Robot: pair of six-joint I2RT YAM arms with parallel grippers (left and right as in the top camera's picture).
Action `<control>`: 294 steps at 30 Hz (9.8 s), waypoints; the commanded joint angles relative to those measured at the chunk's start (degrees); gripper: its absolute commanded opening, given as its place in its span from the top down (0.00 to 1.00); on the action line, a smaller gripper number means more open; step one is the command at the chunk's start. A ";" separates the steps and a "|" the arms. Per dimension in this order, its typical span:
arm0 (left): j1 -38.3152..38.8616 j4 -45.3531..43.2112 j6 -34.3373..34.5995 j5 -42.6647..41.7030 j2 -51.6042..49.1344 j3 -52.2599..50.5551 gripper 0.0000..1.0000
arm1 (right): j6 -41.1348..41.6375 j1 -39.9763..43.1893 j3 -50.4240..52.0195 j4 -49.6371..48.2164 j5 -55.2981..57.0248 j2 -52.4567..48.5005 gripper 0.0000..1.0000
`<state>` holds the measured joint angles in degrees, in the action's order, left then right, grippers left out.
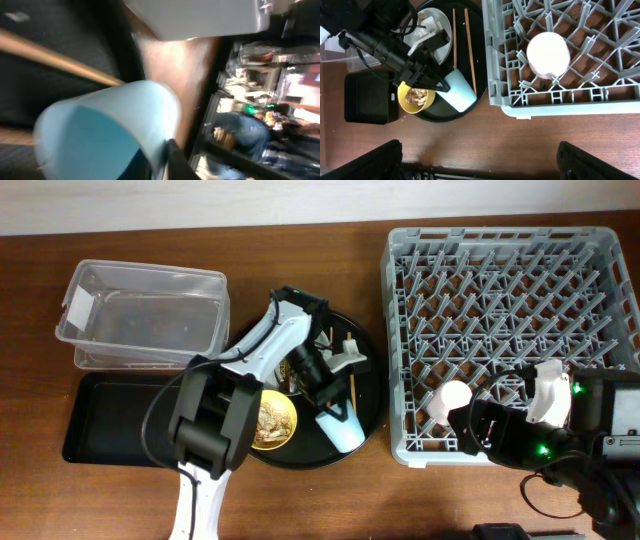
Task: Sort waste into correct bins and load items into the dishwasher rack
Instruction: 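Grasp the light-blue cup with the left gripper and lift it, then pass the light-blue cup from the left gripper to the right gripper, then place the light-blue cup upside down in the rack with the right gripper, then grasp the yellow bowl with the left gripper, then tip the yellow bowl's food scraps onto the black tray with the left gripper, then set the empty yellow bowl back on the serving tray, then pick the wrapper from the grey plate and drop it in the clear bin, then pick the tissue from the grey plate and drop it in the clear bin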
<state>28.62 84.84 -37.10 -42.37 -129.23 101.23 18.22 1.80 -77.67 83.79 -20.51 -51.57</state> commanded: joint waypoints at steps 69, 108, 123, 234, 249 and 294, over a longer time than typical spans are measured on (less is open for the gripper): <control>-6.86 -2.08 33.42 12.24 32.50 8.85 0.00 | -2.34 9.22 -0.13 -5.40 19.78 -33.27 0.39; -6.86 5.70 58.49 45.75 34.29 1.95 0.00 | -7.50 -5.44 -6.01 -1.90 -6.60 -0.81 0.15; 8.35 -37.51 63.04 41.97 33.99 -41.72 0.59 | -0.55 -7.41 -5.86 2.60 1.73 -3.85 0.13; -11.93 -22.80 59.95 45.38 25.46 -10.67 1.00 | 0.72 -7.41 -5.88 2.38 3.23 -4.31 0.12; -11.28 -26.34 56.72 47.47 24.24 -5.79 0.28 | 0.74 -7.41 -5.88 2.91 3.21 -4.31 0.12; -11.54 11.69 47.69 54.07 81.53 -4.44 0.01 | 0.74 -7.41 -5.86 0.87 10.49 -9.09 0.01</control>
<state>16.93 96.38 11.35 7.42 -50.61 96.95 19.11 -5.26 -83.22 84.84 -10.52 -59.40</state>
